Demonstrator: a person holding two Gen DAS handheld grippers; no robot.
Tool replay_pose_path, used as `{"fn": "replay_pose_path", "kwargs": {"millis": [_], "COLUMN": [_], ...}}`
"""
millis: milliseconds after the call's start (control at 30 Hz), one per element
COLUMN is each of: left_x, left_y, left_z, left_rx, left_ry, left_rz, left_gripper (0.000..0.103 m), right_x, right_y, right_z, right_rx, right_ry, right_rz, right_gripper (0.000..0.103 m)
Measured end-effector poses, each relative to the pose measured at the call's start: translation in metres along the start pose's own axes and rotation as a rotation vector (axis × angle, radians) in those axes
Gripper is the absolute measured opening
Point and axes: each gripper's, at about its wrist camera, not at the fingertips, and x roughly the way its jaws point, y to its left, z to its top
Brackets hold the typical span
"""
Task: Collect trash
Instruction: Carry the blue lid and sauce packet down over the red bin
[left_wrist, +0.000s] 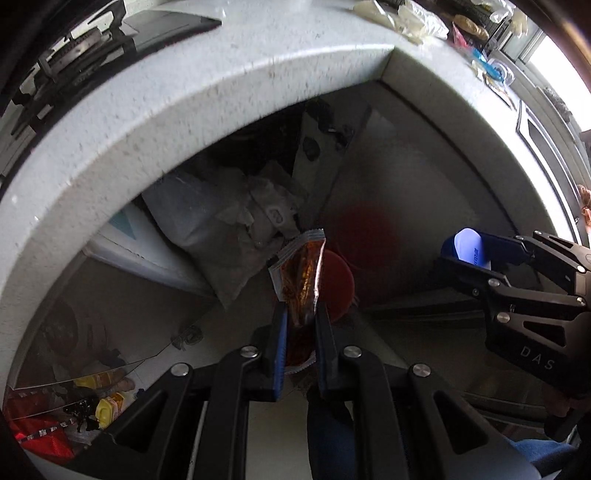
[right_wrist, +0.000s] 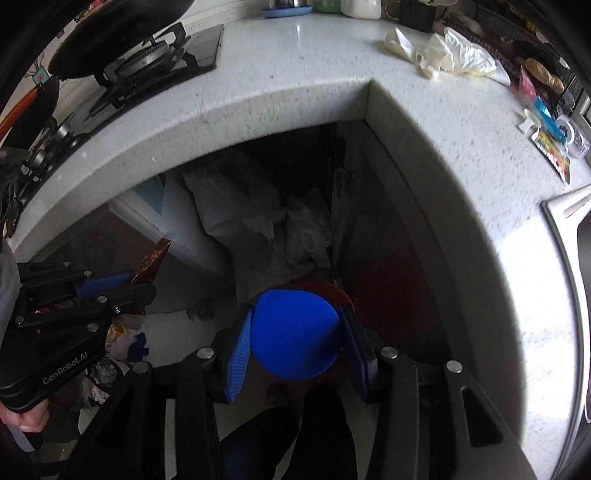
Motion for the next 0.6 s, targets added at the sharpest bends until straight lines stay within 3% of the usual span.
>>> {"fn": "replay_pose_path", "kwargs": {"millis": [100,367,600], "left_x": [0.036,0.154,0.260], "left_y": [0.004,0.007,0.005], "left_z": [-0.010,-0.019,-0.030], "left_rx": [0.003,0.084,0.151], "left_ry": [0.032,0.011,0.083], "left_rz": [-0.019,-0.008,-0.073], "left_gripper": [0.012,0.012,0.012], "right_x": [0.037,0.153,0.244], "right_y": [-0.005,-0.029,-0.050], "right_z": [-0.011,-0.042,-0.069], "right_rx": [0.016,0.076,0.143], "right_ry": [0.027,0.029,0.070], "right_rz": [-0.001,-0.047,-0.059], "right_gripper": [0.043,0.043,0.043]}}
